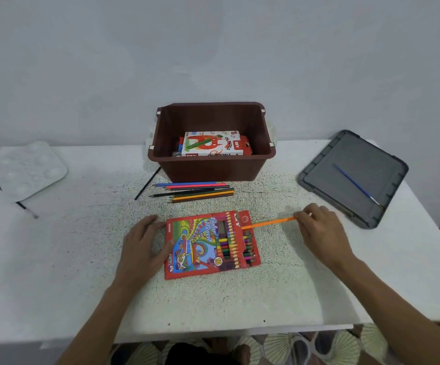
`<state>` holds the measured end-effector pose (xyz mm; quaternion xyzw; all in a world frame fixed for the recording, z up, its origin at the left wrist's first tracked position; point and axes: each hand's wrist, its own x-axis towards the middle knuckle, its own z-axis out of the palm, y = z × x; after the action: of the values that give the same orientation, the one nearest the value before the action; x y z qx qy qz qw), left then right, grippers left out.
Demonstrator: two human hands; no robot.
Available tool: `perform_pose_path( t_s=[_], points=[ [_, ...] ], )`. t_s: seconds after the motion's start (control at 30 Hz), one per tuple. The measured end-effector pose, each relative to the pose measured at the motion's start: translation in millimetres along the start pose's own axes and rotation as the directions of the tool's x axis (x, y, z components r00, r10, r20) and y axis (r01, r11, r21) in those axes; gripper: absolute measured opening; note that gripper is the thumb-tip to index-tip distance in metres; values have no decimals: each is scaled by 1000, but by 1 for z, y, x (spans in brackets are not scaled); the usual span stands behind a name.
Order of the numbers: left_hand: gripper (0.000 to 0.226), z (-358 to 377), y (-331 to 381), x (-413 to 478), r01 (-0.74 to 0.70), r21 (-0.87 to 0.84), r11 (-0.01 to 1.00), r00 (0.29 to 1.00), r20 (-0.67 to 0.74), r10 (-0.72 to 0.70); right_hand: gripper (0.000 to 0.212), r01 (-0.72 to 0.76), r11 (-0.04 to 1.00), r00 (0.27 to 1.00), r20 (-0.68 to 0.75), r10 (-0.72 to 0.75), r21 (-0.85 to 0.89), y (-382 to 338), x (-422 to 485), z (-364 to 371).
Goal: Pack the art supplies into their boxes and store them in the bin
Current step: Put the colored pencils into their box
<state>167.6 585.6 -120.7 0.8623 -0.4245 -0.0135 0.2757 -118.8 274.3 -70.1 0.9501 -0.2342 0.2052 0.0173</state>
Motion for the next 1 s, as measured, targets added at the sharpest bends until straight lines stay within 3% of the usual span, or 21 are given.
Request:
perform_pose_path(
  t_s=[0.23,0.37,0.43,0.57,0.8,1.0],
  points=[
    [67,2,0,1,-3,13,1000,1000,-13,3,35,69,976,990,104,-92,206,-76,1,30],
    [64,3,0,0,21,12,1000,1000,-24,-20,21,37,939,996,60,-61,342,-91,2,37],
    [63,3,0,1,26,16,1000,1000,-18,-26,25,-26,913,998,62,1,406,-92,-1,41],
    [60,4,2,1,51,12,999,999,-19,-51,37,-102,887,994,78,75,451,-92,-7,48],
    [39,4,17,26,162,9,987,975,-159,-158,38,-95,887,994,86,63,452,-92,-8,51],
    [37,7,39,57,-37,214,976,996,-67,52,36,-87,882,995,88,52,463,-90,-10,51]
  ],
)
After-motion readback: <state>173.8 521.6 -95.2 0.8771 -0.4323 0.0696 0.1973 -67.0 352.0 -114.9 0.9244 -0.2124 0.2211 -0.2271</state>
